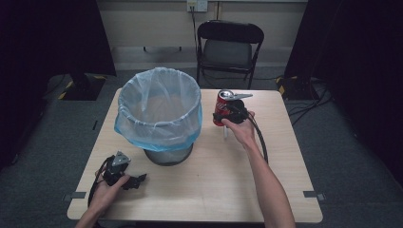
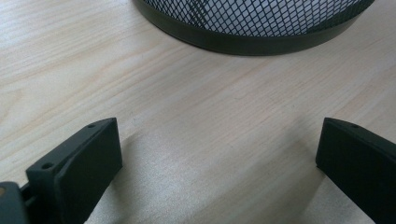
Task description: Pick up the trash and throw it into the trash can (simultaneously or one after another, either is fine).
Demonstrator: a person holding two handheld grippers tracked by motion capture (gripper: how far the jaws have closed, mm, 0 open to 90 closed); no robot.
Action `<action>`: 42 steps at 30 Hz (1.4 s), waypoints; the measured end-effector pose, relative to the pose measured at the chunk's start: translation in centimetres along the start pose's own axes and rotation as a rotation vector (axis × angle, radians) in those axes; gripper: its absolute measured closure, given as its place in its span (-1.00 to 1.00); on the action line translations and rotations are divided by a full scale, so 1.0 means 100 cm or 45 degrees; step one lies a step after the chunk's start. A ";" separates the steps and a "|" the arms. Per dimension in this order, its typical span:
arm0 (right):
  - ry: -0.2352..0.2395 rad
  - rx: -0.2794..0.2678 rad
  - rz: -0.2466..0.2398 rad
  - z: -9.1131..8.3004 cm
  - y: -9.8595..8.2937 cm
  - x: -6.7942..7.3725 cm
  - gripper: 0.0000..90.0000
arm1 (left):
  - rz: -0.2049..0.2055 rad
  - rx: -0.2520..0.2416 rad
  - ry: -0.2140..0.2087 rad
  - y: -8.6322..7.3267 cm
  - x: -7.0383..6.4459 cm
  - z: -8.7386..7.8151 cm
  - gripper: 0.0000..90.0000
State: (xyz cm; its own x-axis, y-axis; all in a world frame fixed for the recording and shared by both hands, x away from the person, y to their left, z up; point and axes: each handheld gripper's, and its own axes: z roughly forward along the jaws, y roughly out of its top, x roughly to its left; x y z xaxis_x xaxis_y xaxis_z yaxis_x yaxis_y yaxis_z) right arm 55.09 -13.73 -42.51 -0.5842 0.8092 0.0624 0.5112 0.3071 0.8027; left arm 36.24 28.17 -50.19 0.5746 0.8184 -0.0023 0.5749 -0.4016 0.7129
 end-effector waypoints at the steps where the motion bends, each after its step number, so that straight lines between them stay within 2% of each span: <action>1: 0.011 -0.026 0.010 -0.007 0.001 0.000 -0.24 | 0.001 -0.001 0.001 0.000 0.000 0.000 -1.00; 6: 0.015 -0.053 -0.008 -0.021 0.005 0.003 -0.23 | -0.001 -0.001 0.000 0.000 0.000 0.000 -1.00; 11: 0.006 -0.051 -0.012 -0.027 0.005 0.005 -0.23 | -0.001 -0.002 0.000 0.000 0.000 0.000 -1.00; 12: 0.014 -0.073 -0.007 -0.031 0.006 0.006 -0.23 | -0.001 -0.001 0.000 0.000 0.000 0.000 -1.00; 17: 0.015 -0.104 -0.015 -0.044 0.012 0.011 -0.23 | -0.001 -0.001 0.003 0.000 0.000 0.000 -1.00; 20: 0.044 -0.126 0.002 -0.051 0.014 0.014 -0.23 | -0.002 -0.002 0.002 0.000 0.000 0.000 -1.00; 22: 0.045 -0.135 -0.011 -0.055 0.016 0.015 -0.23 | -0.001 -0.002 0.003 0.000 0.000 0.000 -1.00; 28: 0.060 -0.179 -0.012 -0.066 0.019 0.014 -0.23 | -0.002 -0.002 0.002 0.000 0.000 0.000 -1.00; 31: 0.074 -0.200 -0.017 -0.072 0.023 0.014 -0.23 | -0.002 -0.002 0.002 0.000 0.000 0.000 -1.00; 35: 0.064 -0.214 -0.049 -0.079 0.031 0.019 -0.23 | -0.001 -0.002 0.002 0.000 0.000 0.000 -1.00; 42: 0.067 -0.252 -0.055 -0.088 0.042 0.024 -0.23 | -0.002 -0.002 0.002 0.000 0.000 0.000 -1.00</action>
State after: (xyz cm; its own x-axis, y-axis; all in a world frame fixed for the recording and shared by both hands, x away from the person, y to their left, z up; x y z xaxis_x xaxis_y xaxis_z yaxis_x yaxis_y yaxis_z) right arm 50.31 -14.92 -33.75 -0.6376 0.7686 0.0525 0.3541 0.2319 0.9060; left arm 36.21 28.16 -50.20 0.5727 0.8198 -0.0022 0.5750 -0.3998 0.7138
